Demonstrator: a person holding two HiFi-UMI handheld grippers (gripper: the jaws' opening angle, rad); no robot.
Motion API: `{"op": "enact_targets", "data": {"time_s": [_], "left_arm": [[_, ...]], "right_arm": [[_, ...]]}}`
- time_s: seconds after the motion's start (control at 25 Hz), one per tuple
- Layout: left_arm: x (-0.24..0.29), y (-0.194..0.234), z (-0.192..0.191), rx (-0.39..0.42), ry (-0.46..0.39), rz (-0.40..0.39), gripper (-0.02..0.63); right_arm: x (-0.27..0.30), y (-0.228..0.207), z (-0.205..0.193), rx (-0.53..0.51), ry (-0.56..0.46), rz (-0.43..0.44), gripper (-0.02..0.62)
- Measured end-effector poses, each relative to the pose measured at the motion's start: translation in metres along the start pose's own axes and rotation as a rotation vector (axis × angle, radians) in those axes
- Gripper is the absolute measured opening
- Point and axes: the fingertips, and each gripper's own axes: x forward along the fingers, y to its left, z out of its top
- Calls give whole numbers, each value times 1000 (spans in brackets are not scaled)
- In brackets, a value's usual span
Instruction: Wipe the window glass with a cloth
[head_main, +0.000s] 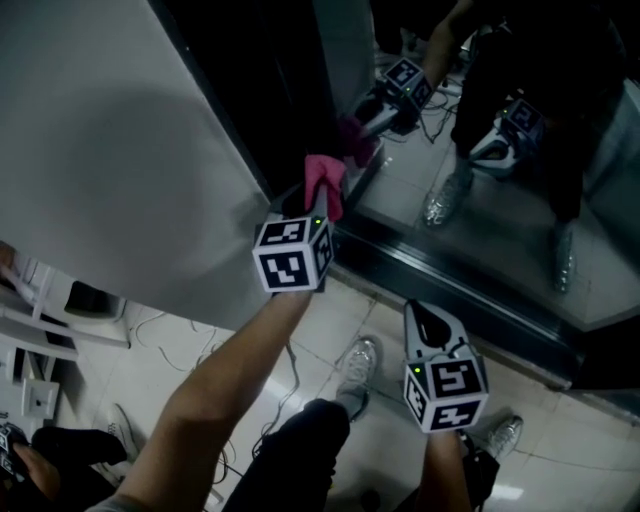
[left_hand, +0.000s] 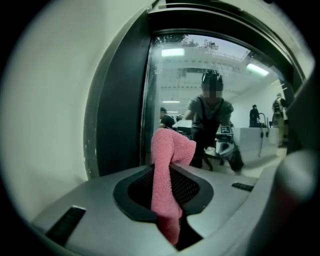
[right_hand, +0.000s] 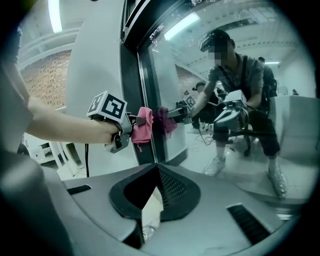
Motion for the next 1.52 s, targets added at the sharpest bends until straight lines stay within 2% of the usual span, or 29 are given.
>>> {"op": "enact_targets", "data": {"time_s": [0.16, 0.36, 0.64, 0.8, 1.04, 1.16, 1.36, 1.52], "left_arm": [[-16, -66, -11, 53, 5, -93, 61], [-43, -119, -13, 61, 14, -221, 61], [-70, -298, -12, 104, 0, -437, 61], [-83, -344, -19, 108, 21, -527, 61], [-109, -469, -37, 119, 35, -680, 61], [-118, -525, -49, 125, 54, -727, 61], [-128, -570, -58, 112, 70, -782, 61], [-133, -626, -78, 114, 98, -817, 61]], "right_arm": [[-33, -32, -6, 25, -18, -41, 6], [-62, -42, -9, 33, -4, -112, 6], [-153, -137, -52, 133, 5, -244, 6], [-181, -157, -44, 155, -2, -310, 6], [-262, -218, -68, 261, -35, -448, 6], [-306, -247, -76, 289, -65, -514, 6], [-345, -260, -74, 312, -81, -583, 6], [-383, -283, -93, 347, -84, -628, 6]]}}
